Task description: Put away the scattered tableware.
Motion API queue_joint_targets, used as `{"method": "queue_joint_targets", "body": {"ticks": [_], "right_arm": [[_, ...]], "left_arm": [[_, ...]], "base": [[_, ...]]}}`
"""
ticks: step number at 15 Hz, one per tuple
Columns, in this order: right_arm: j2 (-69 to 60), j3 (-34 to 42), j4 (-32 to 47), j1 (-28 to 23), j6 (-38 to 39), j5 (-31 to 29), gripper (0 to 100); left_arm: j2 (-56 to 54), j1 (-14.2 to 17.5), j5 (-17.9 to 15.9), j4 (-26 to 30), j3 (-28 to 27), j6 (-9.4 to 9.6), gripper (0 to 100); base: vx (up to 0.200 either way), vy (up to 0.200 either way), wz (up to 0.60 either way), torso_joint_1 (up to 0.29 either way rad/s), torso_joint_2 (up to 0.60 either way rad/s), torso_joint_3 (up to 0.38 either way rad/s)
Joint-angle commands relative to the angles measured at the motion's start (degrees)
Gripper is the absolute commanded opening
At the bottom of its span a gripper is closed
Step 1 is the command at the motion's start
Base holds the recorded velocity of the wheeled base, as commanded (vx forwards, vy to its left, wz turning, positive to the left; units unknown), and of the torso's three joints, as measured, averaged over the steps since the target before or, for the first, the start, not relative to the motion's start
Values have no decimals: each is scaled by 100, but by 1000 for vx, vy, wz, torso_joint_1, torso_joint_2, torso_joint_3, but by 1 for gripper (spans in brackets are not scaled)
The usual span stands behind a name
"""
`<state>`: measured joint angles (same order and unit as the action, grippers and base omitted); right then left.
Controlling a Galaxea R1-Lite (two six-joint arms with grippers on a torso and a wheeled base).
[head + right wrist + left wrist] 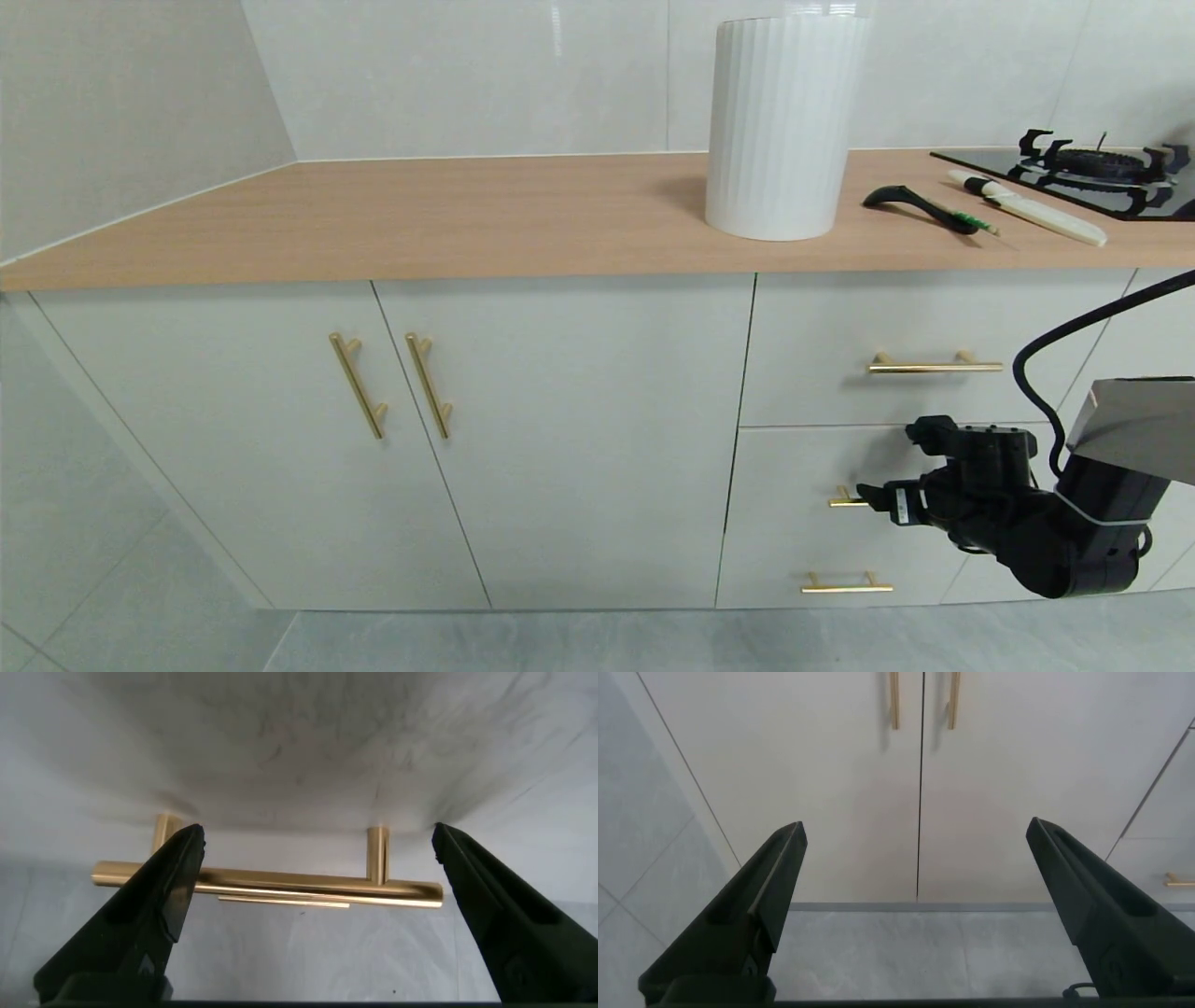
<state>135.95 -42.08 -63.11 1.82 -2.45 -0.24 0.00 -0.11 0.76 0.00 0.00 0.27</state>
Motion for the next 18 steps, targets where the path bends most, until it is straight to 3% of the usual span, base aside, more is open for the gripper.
{"method": "queue_joint_targets", "body": {"ticks": [1,14,18], "right_arm": [[107,-19,-26,3,-10,7,100],[-16,394,-26,3,-142,7,100],[-561,1053,-35,12,-168,7,100]], "left_arm": [[9,2,4,0,0,0,100],[9,2,4,0,0,0,100],[9,2,4,0,0,0,100]], "base": [[0,0,0,0,0,0],[0,0,0,0,0,0],[0,0,0,0,0,0]]}}
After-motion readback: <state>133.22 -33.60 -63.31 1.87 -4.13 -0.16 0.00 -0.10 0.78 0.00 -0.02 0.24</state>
